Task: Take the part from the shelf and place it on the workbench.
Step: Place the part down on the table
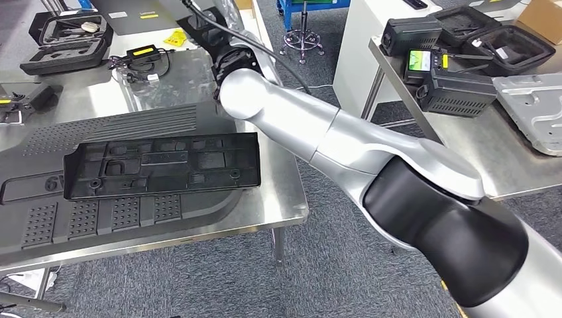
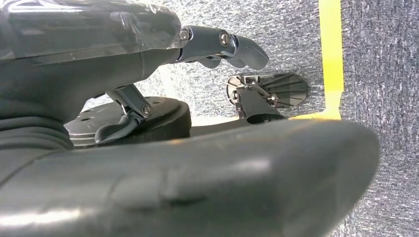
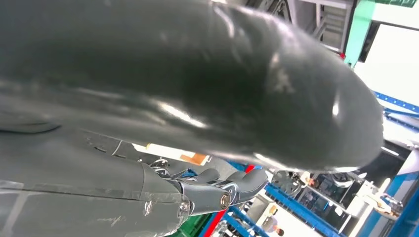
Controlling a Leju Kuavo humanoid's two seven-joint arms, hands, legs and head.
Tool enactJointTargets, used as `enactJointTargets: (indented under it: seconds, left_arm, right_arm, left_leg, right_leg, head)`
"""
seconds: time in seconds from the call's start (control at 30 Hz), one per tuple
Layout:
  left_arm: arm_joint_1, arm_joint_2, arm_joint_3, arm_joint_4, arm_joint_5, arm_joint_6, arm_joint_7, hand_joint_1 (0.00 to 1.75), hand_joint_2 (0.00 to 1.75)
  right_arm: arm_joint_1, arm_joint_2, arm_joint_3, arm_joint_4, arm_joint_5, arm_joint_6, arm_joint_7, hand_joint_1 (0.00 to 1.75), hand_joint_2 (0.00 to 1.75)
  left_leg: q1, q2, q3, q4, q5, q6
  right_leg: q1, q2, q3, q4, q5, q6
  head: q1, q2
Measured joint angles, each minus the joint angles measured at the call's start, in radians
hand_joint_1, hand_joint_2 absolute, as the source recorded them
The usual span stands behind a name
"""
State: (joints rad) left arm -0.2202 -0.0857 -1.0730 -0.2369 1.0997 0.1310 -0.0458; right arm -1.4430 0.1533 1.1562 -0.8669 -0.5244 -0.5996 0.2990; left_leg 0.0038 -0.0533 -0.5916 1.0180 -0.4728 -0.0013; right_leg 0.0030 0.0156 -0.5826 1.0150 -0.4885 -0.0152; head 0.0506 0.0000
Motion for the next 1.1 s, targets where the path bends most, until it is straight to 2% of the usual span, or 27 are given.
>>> enactJointTargets:
  seconds: [0.13,0.27,0.47,0.53,0.67,0.9,1.0,1.1]
  left_arm:
    - [0.006,0.002,0.005,0.000,-0.005,0.000,-0.002,0.00,0.00]
    - [0.021,0.005,0.005,0.000,-0.014,-0.001,-0.012,0.00,0.00]
    - [0.024,0.006,0.005,0.000,-0.014,-0.002,-0.018,0.00,0.00]
    - [0.027,0.007,0.005,0.000,-0.013,-0.002,-0.031,0.00,0.00]
    - [0.053,0.010,0.013,0.000,0.011,0.006,-0.101,0.00,0.00]
    - [0.081,0.011,0.023,0.000,0.035,0.025,-0.141,0.00,0.00]
    - [0.091,0.011,0.031,0.000,0.055,0.053,-0.167,0.00,0.00]
    - [0.104,0.011,0.043,0.000,0.064,0.067,-0.183,0.00,0.00]
  right_arm:
    - [0.001,0.013,0.012,0.019,-0.013,-0.005,-0.045,0.00,0.00]
    - [0.000,0.009,0.015,0.003,0.017,-0.052,-0.103,0.00,0.00]
    - [0.000,0.004,0.013,-0.013,0.039,-0.066,-0.112,0.00,0.00]
    - [0.003,-0.011,-0.002,-0.062,0.107,-0.078,-0.108,0.00,0.00]
    - [0.066,-0.121,-0.150,-0.385,0.455,-0.091,-0.003,0.00,0.00]
    - [0.184,-0.269,-0.341,-0.708,0.686,-0.097,0.104,0.00,0.00]
    - [0.275,-0.344,-0.433,-0.838,0.792,-0.098,0.148,0.00,0.00]
    - [0.383,-0.425,-0.529,-0.965,0.839,-0.099,0.166,0.00,0.00]
  left_leg:
    - [0.000,0.000,0.000,0.000,0.000,0.000]
    - [0.000,0.000,0.000,0.000,0.000,0.000]
    - [0.000,0.000,0.000,0.000,0.000,0.000]
    - [0.000,0.000,0.000,0.000,0.000,0.000]
    - [0.000,0.000,0.002,0.000,-0.001,0.001]
    - [-0.001,0.001,0.006,0.000,-0.002,0.004]
    - [0.000,0.001,0.010,0.000,-0.004,0.006]
    - [0.000,0.002,0.013,0.000,-0.006,0.009]
  right_leg:
    - [0.000,0.000,0.000,0.000,0.000,0.000]
    - [0.000,0.000,-0.001,0.000,0.000,0.000]
    - [0.000,0.000,-0.001,0.000,0.000,0.000]
    - [0.000,0.000,-0.001,0.000,0.000,0.000]
    - [0.000,0.000,0.001,-0.003,0.000,0.000]
    - [0.000,0.001,0.005,-0.005,-0.001,0.001]
    - [0.001,0.001,0.011,-0.008,-0.002,0.003]
    - [0.001,0.001,0.014,-0.009,-0.003,0.005]
  head:
    - [0.000,0.000]
    - [0.000,0.000]
    - [0.000,0.000]
    - [0.000,0.000]
    - [0.000,0.000]
    - [0.000,0.000]
    - [0.000,0.000]
    - [0.000,0.000]
